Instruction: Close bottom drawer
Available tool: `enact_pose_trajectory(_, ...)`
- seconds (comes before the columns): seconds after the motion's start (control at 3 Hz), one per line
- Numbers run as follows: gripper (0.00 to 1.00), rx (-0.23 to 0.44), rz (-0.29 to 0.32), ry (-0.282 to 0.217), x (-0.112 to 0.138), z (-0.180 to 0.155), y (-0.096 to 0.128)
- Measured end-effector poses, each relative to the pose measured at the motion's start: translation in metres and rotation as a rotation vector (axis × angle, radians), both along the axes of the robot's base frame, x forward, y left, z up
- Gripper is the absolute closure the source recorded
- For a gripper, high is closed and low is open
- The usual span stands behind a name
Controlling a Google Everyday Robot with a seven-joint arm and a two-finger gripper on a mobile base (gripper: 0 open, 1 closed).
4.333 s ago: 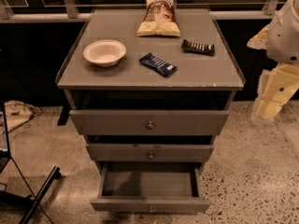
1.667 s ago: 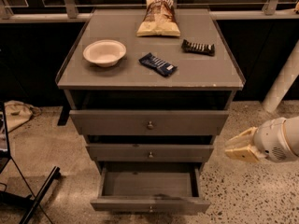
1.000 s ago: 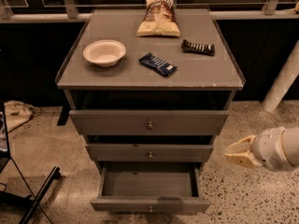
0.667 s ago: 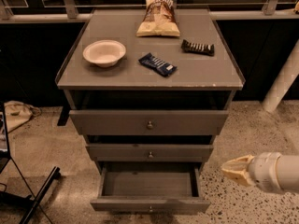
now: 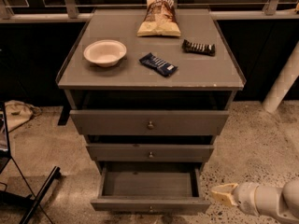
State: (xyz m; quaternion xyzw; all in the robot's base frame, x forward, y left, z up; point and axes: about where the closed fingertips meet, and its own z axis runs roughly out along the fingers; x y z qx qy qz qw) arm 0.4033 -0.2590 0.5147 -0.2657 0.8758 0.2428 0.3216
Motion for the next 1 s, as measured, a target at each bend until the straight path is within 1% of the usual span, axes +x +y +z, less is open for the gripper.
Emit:
enact_pose_trajectory(0.33, 1.0, 0.067, 0.014, 0.108, 0.007, -0.05, 0.0)
enact_pose_trajectory(0.67, 1.0, 0.079, 0.022, 0.122, 0.006, -0.056, 0.003)
enact_pose_trajectory(1.0, 1.0, 0.093, 0.001, 0.131, 0.005, -0.078, -0.006)
